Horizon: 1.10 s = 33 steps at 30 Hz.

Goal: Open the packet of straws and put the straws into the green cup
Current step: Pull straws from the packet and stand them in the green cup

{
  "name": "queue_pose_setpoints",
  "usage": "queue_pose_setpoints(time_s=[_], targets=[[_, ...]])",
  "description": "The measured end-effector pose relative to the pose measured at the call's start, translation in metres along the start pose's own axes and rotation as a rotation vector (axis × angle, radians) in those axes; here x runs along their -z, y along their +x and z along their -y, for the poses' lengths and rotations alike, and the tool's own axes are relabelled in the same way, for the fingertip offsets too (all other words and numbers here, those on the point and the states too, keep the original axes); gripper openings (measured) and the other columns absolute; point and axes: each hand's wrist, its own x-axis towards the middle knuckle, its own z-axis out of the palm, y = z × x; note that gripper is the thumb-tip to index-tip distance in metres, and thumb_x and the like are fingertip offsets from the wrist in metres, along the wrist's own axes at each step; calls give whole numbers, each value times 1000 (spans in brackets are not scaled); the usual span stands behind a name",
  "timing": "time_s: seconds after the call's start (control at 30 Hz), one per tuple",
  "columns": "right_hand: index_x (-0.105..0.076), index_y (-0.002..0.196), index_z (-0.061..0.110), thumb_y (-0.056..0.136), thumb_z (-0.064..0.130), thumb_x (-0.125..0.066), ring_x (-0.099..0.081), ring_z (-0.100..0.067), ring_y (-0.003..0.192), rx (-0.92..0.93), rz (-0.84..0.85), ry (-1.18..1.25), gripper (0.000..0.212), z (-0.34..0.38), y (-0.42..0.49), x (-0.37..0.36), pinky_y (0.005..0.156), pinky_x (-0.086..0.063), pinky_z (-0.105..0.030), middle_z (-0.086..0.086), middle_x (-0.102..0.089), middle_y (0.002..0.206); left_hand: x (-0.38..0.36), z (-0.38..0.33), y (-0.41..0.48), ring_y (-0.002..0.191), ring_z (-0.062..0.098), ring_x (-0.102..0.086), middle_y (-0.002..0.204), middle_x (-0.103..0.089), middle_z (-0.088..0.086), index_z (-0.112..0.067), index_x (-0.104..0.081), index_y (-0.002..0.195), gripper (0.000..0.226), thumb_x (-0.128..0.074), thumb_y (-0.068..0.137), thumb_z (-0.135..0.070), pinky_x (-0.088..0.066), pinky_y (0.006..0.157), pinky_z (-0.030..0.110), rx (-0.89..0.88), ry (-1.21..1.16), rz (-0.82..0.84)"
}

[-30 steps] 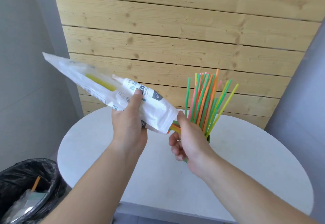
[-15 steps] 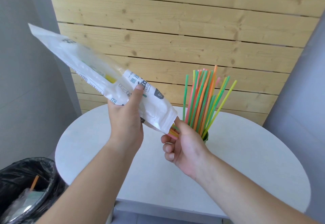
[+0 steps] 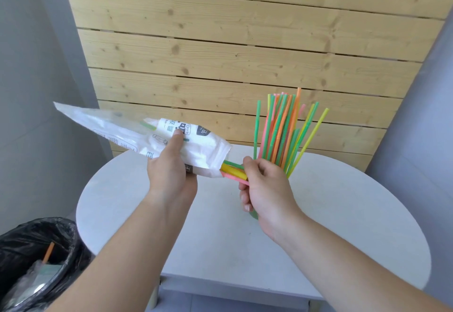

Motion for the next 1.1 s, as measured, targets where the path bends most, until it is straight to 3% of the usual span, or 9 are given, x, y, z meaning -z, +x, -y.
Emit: queue_pose_setpoints(time_s=[0.13, 0.23, 0.43, 0.53, 0.7, 0.77, 0.87, 1.0, 1.1], targets=[[-55, 86, 12, 96, 48, -57, -48, -19, 39, 82, 18, -85, 38, 3, -3, 1, 39, -36, -23, -4, -55, 60, 5, 8, 3, 101, 20, -81, 123, -79, 9, -4, -70, 127, 30, -71, 100, -16, -67, 82, 34, 81, 8, -16], [-58, 89, 14, 93, 38, -64, -46, -17, 37, 167, 32, -173, 26, -3, -4, -2, 42, -36, -26, -1, -53, 53, 6, 11, 7, 100, 21, -80, 125, -79, 10, -3, -68, 131, 33, -70, 101, -18, -64, 93, 40, 109, 6, -14], [-62, 76, 37, 82, 56, -56, -50, -12, 52, 368, -87, -214, 21, -12, 12, 4, 61, -41, -34, 14, -54, 50, 7, 10, 14, 110, 25, -78, 126, -78, 10, -4, -66, 132, 33, -68, 103, -19, -66, 82, 43, 155, -32, -22], [-63, 79, 35, 80, 62, -59, -51, -14, 66, 381, -72, -193, 27, -14, 15, 5, 68, -41, -36, 14, -54, 54, 8, 12, 14, 113, 27, -77, 127, -77, 11, -3, -66, 131, 32, -67, 104, -20, -62, 96, 49, 173, -37, 3], [-64, 81, 27, 82, 54, -62, -49, -10, 52, 420, -43, -244, 27, -13, 15, 10, 62, -40, -32, 16, -54, 48, 10, 13, 18, 119, 29, -74, 131, -76, 12, -4, -66, 134, 33, -64, 105, -20, -55, 108, 56, 193, -79, 28], [-62, 77, 25, 88, 43, -64, -45, -10, 47, 441, -61, -259, 21, -5, 18, 18, 58, -36, -27, 17, -51, 44, 12, 11, 20, 121, 31, -73, 130, -75, 12, -7, -69, 123, 22, -62, 107, -19, -52, 106, 64, 222, -124, 37], [-61, 77, 23, 88, 42, -63, -38, -9, 41, 450, -60, -289, 21, 12, 21, 37, 55, -31, -26, 16, -44, 39, 12, 8, 20, 119, 35, -72, 123, -74, 11, -10, -67, 107, 14, -57, 109, -20, -47, 101, 76, 267, -162, 46], [-62, 81, 19, 96, 30, -63, -31, -14, 37, 417, -26, -313, 19, 36, 21, 64, 45, -27, -28, 12, -38, 39, 15, 7, 26, 124, 32, -71, 123, -75, 11, -10, -68, 105, 15, -57, 109, -20, -46, 112, 67, 261, -190, 34], [-60, 79, 21, 98, 25, -61, -30, -14, 37, 399, -16, -314, 19, 52, 20, 89, 43, -25, -24, 9, -37, 40, 15, 5, 30, 123, 30, -72, 122, -76, 9, -10, -69, 108, 13, -59, 108, -19, -48, 111, 65, 234, -175, 18]])
